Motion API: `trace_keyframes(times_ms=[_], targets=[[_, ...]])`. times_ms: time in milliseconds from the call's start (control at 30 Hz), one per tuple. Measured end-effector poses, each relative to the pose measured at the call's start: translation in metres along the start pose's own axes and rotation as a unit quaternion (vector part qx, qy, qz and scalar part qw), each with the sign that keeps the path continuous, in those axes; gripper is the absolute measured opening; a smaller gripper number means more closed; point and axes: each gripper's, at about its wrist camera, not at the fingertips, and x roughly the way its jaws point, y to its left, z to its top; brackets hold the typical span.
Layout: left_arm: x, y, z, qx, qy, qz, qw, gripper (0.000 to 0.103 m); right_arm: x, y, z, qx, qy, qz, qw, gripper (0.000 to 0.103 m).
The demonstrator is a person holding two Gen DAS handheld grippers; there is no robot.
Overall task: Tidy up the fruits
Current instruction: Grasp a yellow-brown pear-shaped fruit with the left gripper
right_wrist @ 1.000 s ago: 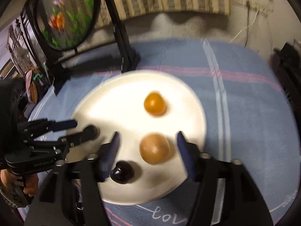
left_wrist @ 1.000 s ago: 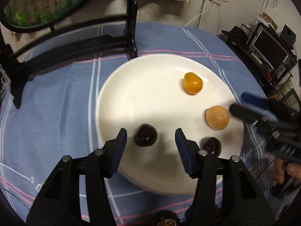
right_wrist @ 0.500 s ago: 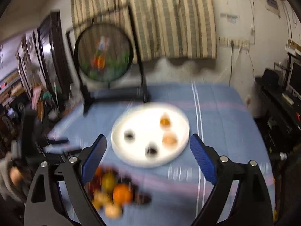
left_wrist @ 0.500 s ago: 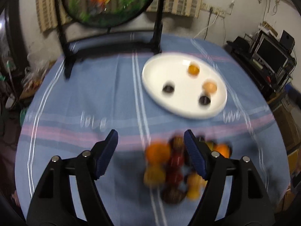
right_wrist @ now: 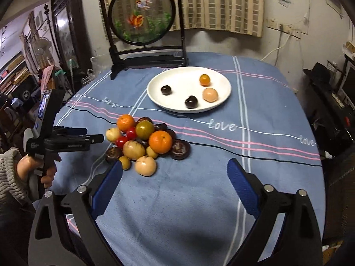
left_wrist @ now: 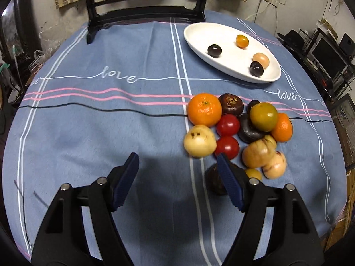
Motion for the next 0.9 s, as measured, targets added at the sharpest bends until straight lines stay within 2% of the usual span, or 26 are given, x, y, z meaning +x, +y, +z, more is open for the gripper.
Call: trace_keyframes(times_ms=[300,433,600,700,900], targets=[[0.020,-0.001,0.016,0.013,0.001,-0.006,0.9999,0.076,0.003,0.007,0.001,-0.010,0.011,-0.016,1.000,0.095],[0.015,0.002,0.015,0.026,-0.010,0.006,0.9996,0.078,0.003,0.014,0.003,-0.022,0.012,-0.017,1.000,0.095],[0.002,0.038,0.006,-0.014,-0.009,0.029,0.9994,0.078,0.005,0.015,0.003,-0.020,0.015,-0.016,1.000,0.095],[-0.007,0.055,0.001,-0.034,-0.009,0.028,0.9990,0.077,0.006,0.015,0.004,-0.017,0.017,-0.014,1.000,0.095],[-0.012,0.043,-0.001,-0.021,-0.019,0.010,0.9996,0.077,0.010,0.017,0.005,-0.024,0.021,-0.007,0.999,0.095]])
